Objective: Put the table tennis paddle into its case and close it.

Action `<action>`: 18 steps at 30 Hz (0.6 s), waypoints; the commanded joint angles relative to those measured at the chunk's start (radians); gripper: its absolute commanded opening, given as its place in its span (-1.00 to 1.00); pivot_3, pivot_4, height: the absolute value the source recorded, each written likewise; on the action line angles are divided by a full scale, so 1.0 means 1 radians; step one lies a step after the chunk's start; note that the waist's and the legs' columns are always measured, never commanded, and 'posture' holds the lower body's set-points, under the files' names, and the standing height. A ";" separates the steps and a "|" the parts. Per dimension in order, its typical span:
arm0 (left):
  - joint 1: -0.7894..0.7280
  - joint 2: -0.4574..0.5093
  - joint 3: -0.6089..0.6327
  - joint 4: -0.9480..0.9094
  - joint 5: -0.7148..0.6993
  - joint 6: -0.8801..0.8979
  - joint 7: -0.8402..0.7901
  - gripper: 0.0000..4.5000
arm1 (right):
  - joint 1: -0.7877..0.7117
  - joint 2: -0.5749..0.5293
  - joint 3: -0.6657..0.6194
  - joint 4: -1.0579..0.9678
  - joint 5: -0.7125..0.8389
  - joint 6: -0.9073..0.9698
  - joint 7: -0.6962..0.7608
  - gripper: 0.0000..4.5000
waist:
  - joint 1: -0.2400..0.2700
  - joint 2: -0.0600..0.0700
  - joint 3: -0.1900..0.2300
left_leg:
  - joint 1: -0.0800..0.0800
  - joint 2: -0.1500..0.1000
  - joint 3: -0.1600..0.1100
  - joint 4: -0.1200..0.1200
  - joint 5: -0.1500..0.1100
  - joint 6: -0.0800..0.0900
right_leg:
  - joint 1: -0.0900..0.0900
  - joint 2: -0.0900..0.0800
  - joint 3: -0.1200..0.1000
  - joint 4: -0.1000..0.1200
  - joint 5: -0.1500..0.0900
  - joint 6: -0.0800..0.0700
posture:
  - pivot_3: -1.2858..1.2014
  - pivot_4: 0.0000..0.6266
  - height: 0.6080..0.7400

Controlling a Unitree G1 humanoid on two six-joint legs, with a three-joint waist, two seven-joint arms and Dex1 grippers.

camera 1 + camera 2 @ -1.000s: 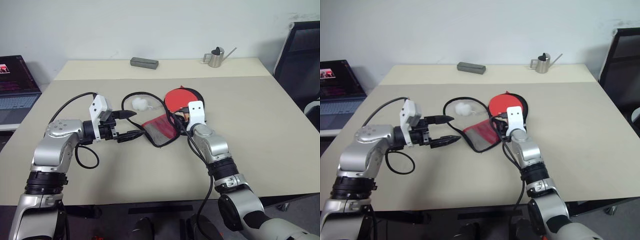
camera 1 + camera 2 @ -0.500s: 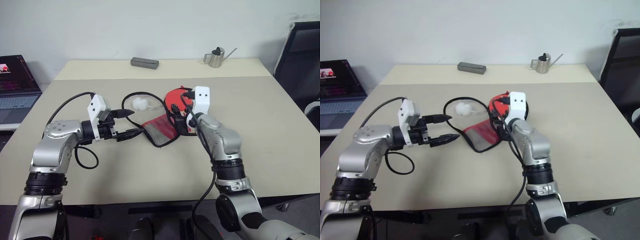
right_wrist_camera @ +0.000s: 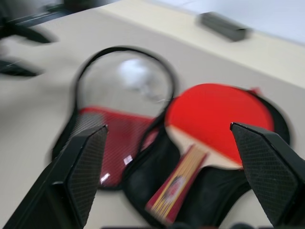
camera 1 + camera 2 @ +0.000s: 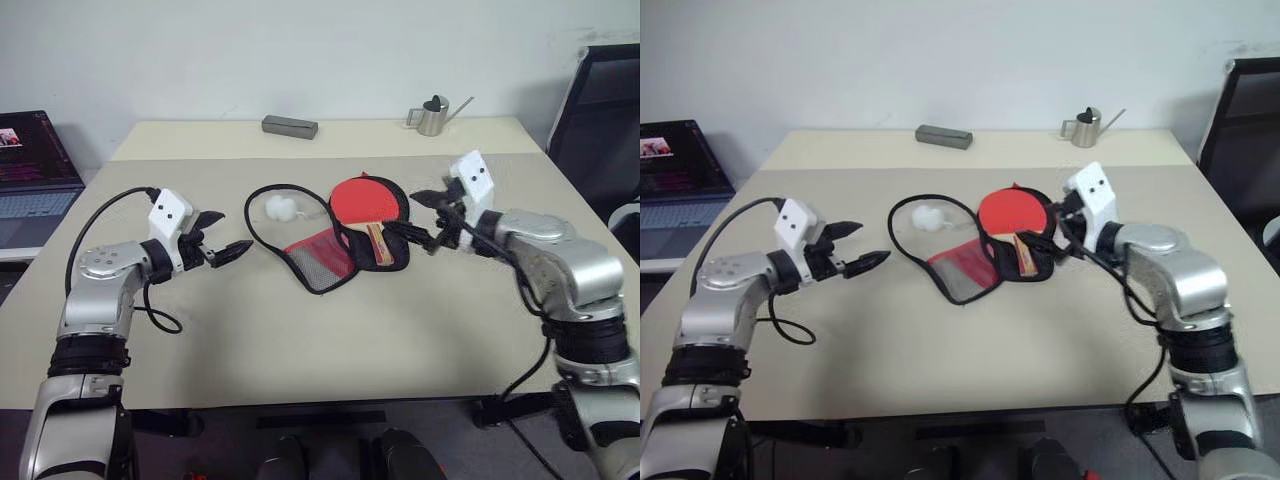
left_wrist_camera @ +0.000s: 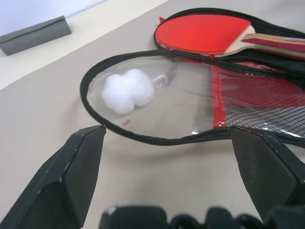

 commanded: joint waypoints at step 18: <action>-0.228 -0.156 -0.069 0.460 0.195 -0.116 0.258 1.00 | -0.054 -0.241 -0.041 0.003 0.113 -0.087 0.263 0.99 | 0.021 -0.001 0.000 | -0.002 -0.003 0.000 0.011 0.000 0.000 | 0.003 -0.002 0.001 0.000 0.004 0.008 | 0.03 -0.52 1.00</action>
